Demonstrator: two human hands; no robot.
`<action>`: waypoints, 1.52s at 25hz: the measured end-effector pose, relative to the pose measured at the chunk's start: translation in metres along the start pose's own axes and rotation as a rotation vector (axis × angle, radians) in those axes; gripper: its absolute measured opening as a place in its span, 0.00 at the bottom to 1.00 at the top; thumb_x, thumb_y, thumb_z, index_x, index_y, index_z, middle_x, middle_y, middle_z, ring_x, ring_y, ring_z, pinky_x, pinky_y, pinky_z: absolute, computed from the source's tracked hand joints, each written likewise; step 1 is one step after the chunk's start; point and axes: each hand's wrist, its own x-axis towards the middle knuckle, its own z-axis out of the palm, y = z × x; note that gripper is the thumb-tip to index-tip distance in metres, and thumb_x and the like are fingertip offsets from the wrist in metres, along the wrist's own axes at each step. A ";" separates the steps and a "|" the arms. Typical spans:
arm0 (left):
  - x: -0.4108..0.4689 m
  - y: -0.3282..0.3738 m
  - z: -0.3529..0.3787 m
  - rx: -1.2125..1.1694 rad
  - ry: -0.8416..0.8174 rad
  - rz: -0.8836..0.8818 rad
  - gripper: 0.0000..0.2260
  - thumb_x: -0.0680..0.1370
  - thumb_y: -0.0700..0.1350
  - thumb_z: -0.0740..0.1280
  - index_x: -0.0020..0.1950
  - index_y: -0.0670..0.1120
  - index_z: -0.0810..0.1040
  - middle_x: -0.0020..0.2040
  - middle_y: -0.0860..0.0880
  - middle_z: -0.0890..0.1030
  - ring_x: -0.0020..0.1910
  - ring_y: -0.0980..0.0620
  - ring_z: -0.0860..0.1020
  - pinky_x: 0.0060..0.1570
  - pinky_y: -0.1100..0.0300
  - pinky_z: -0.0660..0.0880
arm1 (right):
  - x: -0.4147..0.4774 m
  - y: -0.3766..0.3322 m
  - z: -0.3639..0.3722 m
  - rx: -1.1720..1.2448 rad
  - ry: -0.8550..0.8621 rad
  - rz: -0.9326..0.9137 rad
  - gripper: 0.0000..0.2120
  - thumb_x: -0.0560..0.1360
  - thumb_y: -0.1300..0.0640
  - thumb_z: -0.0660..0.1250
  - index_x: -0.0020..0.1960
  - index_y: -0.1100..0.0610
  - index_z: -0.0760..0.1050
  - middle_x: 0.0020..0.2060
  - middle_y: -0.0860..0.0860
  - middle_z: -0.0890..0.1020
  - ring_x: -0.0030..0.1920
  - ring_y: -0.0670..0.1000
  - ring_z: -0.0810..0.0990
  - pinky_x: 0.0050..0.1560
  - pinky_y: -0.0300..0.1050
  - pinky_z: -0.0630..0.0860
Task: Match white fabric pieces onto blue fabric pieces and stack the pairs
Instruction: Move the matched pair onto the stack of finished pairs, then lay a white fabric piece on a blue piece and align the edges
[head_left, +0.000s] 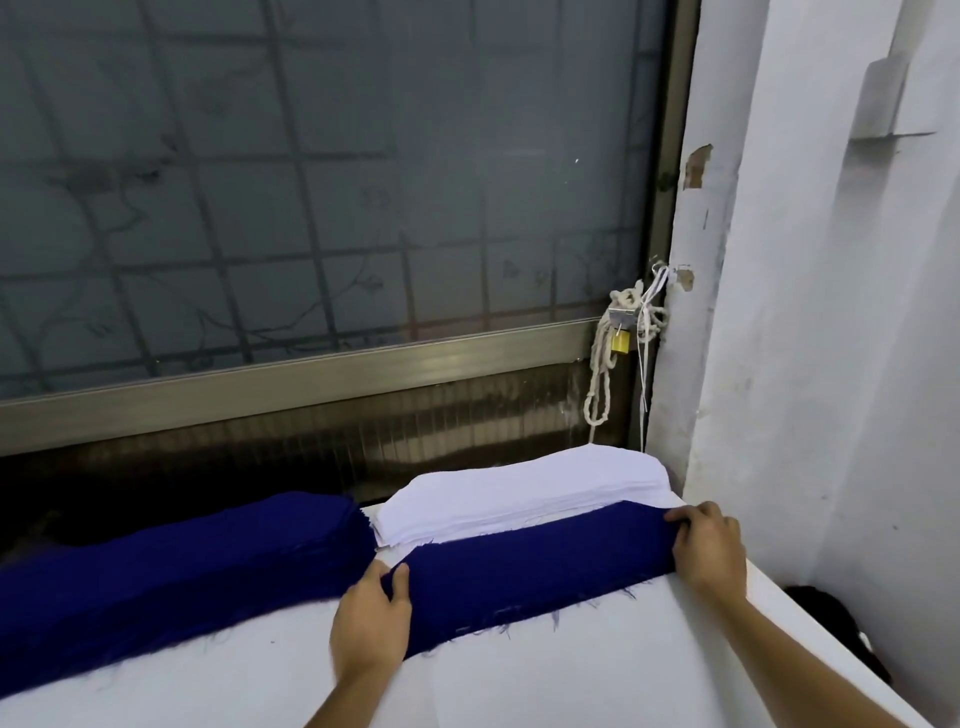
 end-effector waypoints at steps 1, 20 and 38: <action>0.000 -0.001 0.000 -0.010 0.013 -0.001 0.11 0.84 0.55 0.60 0.48 0.50 0.74 0.36 0.51 0.79 0.37 0.52 0.78 0.33 0.56 0.73 | -0.001 0.002 0.003 0.016 0.028 -0.006 0.19 0.79 0.68 0.55 0.54 0.54 0.82 0.56 0.51 0.78 0.58 0.56 0.71 0.58 0.54 0.72; 0.000 -0.011 -0.003 -0.263 0.170 0.012 0.15 0.77 0.30 0.65 0.54 0.49 0.73 0.45 0.51 0.74 0.44 0.52 0.75 0.42 0.56 0.74 | -0.016 -0.005 -0.006 0.275 0.368 -0.008 0.09 0.77 0.68 0.64 0.50 0.60 0.82 0.49 0.56 0.75 0.53 0.58 0.72 0.50 0.56 0.75; 0.106 -0.165 -0.289 0.326 0.203 -0.032 0.12 0.84 0.51 0.62 0.63 0.47 0.76 0.60 0.46 0.77 0.56 0.47 0.77 0.58 0.49 0.76 | -0.133 -0.348 0.066 0.209 -0.578 -0.576 0.06 0.81 0.54 0.63 0.48 0.48 0.78 0.45 0.44 0.81 0.45 0.45 0.80 0.48 0.42 0.78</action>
